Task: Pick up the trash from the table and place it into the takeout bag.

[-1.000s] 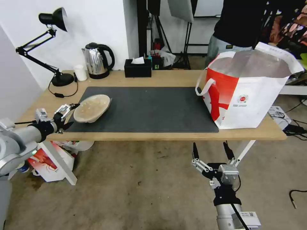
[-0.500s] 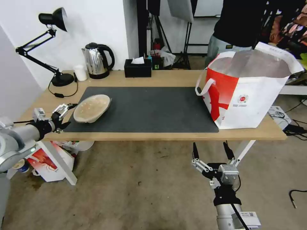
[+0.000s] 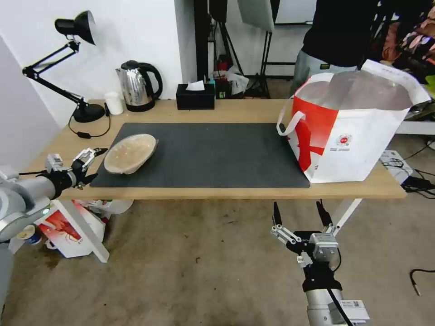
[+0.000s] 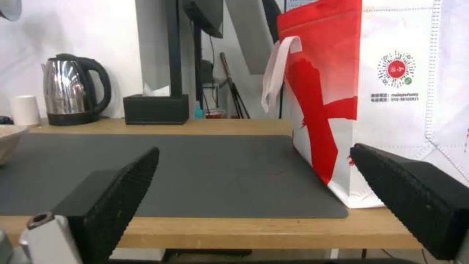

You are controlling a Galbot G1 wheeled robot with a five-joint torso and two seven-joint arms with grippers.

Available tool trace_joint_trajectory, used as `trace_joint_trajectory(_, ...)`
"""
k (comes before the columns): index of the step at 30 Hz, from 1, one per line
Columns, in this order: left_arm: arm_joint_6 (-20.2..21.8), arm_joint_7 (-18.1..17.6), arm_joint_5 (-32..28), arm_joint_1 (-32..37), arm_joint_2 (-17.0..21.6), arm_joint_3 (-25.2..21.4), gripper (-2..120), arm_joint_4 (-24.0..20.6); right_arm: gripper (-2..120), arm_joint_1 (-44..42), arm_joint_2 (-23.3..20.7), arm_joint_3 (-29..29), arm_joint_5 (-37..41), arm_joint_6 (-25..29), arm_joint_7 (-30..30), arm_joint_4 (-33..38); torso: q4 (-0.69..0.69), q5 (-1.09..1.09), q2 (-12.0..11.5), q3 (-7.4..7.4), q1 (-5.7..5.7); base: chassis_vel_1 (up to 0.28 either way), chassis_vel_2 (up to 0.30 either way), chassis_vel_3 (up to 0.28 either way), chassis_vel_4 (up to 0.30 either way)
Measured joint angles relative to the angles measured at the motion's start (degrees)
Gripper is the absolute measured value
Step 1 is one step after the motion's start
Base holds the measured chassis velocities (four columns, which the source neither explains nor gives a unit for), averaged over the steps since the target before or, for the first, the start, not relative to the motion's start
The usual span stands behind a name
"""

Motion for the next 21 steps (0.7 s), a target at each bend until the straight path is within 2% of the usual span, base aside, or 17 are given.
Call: trace_joint_trajectory(21,-0.1,-0.2,1.1,-3.2,0.5,3.5,100,4.5,100,0.0,0.0,0.0,0.0,0.0,0.0,0.0,0.00,0.00,0.0,0.00,0.00,0.000,0.000,0.000,0.000)
